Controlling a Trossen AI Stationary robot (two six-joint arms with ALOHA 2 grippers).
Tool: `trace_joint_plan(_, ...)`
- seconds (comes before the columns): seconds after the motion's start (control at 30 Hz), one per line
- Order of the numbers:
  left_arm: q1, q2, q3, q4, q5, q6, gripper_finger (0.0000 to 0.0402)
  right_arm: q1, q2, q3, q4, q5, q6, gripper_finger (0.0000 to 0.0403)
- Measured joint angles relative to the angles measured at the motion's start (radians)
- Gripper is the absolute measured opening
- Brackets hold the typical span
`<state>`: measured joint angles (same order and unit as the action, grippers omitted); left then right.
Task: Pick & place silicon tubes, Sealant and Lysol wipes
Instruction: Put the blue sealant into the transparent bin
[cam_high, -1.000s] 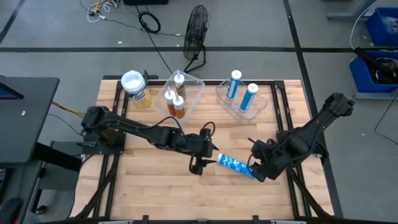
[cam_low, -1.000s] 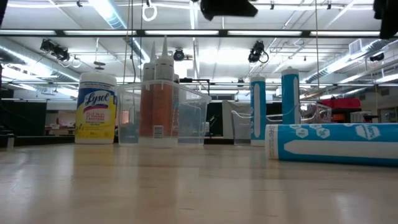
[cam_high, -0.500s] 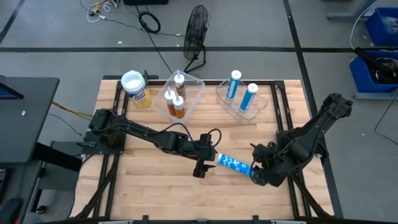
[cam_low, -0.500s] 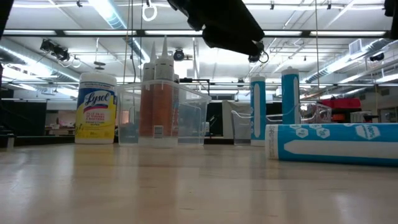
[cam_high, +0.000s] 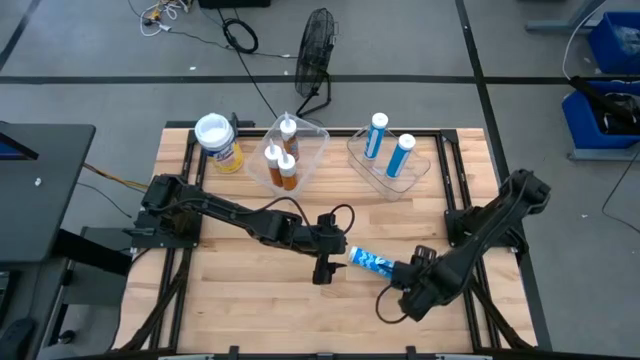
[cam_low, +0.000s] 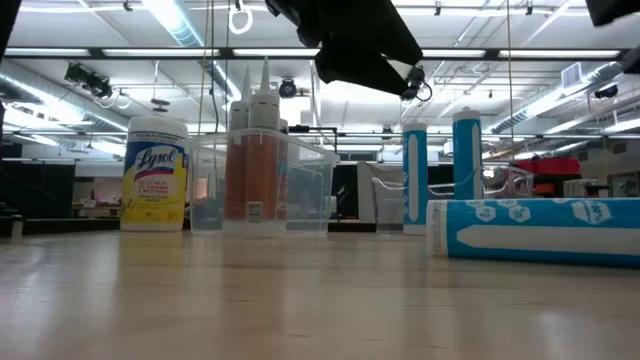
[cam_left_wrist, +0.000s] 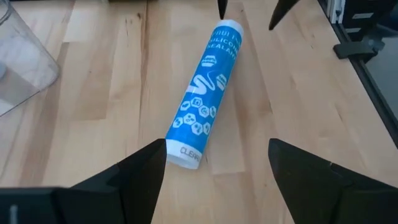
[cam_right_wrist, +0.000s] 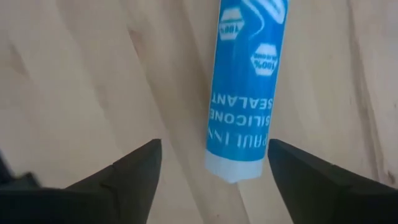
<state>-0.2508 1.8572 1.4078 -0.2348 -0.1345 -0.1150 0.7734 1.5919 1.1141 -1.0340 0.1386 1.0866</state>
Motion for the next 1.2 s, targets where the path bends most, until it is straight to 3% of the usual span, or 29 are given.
trace_joint_plan(0.17,-0.011,0.000,0.000,-0.002,-0.001,-0.006,0.0288,-0.006,0.059,-0.007,-0.008,-0.001,-0.008,0.0321)
trace_joint_plan(0.37,-0.021,0.000,0.000,-0.003,-0.001,-0.009,0.0288,-0.025,0.063,-0.108,0.092,-0.053,0.001,0.0319)
trace_joint_plan(0.7,-0.024,0.000,0.000,-0.030,-0.002,-0.053,0.0288,-0.031,0.063,-0.226,0.303,-0.118,-0.003,0.0296)
trace_joint_plan(1.2,-0.023,0.000,0.000,-0.032,-0.002,-0.060,0.0288,-0.034,0.058,-0.272,0.367,-0.092,0.058,0.0249)
